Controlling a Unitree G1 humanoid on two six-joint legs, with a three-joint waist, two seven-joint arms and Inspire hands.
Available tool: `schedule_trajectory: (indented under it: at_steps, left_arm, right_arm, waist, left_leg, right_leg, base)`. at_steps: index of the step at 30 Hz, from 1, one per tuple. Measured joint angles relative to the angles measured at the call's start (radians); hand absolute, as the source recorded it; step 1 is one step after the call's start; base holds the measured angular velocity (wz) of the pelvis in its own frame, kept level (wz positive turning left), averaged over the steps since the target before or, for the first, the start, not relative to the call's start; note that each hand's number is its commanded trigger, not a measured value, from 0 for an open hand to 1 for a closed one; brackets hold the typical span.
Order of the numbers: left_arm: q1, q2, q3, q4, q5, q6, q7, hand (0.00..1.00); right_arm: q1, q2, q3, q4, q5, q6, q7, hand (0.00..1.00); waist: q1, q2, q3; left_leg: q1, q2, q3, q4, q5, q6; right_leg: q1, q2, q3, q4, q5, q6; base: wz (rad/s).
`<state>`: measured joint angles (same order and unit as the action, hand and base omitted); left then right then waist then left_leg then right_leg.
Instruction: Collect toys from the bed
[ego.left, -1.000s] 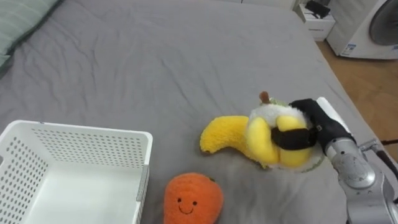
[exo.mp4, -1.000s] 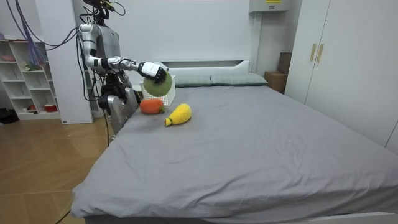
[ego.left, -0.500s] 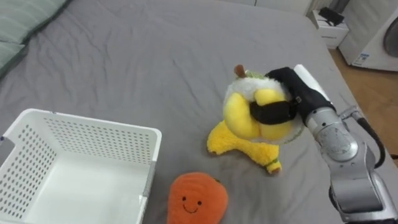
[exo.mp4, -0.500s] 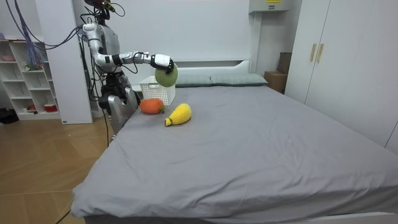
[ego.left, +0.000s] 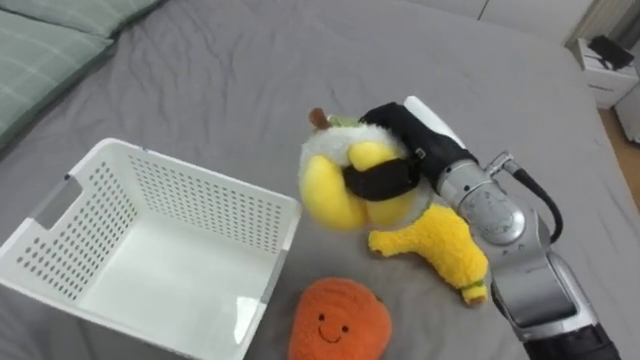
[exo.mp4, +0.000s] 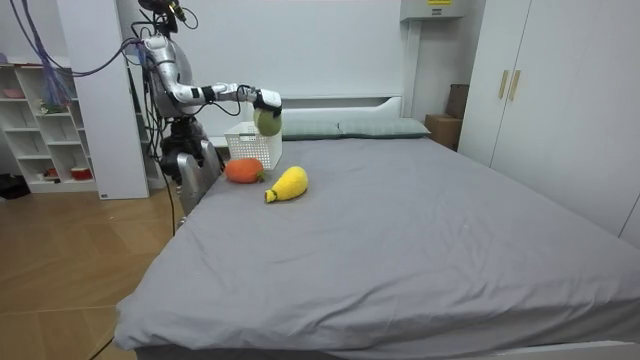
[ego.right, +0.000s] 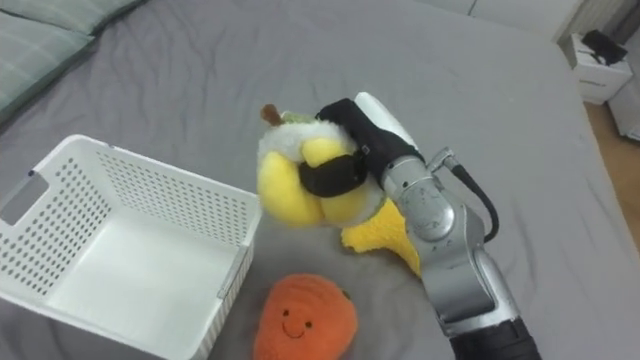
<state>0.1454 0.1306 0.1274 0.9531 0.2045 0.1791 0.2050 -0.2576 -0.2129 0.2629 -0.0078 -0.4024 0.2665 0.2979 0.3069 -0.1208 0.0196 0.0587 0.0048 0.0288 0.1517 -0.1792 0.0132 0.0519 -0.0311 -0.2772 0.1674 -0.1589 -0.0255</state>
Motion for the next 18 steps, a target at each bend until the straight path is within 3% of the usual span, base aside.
schedule_trajectory:
  at_steps: [8,16,18]
  left_arm:
    - [0.001,0.001,0.002,-0.012,0.047,0.015,-0.003,0.0]
    - [-0.002,0.009,-0.016,-0.014,0.072,0.032,-0.003,0.0]
    - [-0.002,0.015,-0.021,-0.025,0.072,0.041,-0.003,0.0]
  right_arm:
    - [-0.03,0.025,0.031,0.005,-0.061,0.006,0.005,1.0]
    - [-0.077,0.045,0.123,0.016,-0.092,0.033,-0.013,1.0]
    - [-0.11,0.048,0.153,0.042,-0.102,0.039,-0.015,1.0]
  waist:
    - [0.058,0.006,0.0036]
    - [0.06,-0.004,-0.0035]
    - [0.064,-0.011,-0.0086]
  left_leg:
    - [-0.022,-0.001,-0.025,0.009,0.0,0.0]
    - [-0.023,-0.003,-0.031,0.009,0.0,-0.001]
    - [-0.025,-0.002,-0.028,0.009,0.001,-0.001]
  right_leg:
    - [-0.002,-0.002,-0.024,-0.002,0.0,0.0]
    - [-0.005,-0.001,-0.031,-0.001,0.0,0.0]
    - [-0.009,0.001,-0.031,0.001,0.0,0.0]
  base:
    - [0.09]
    - [0.01]
    - [0.0]
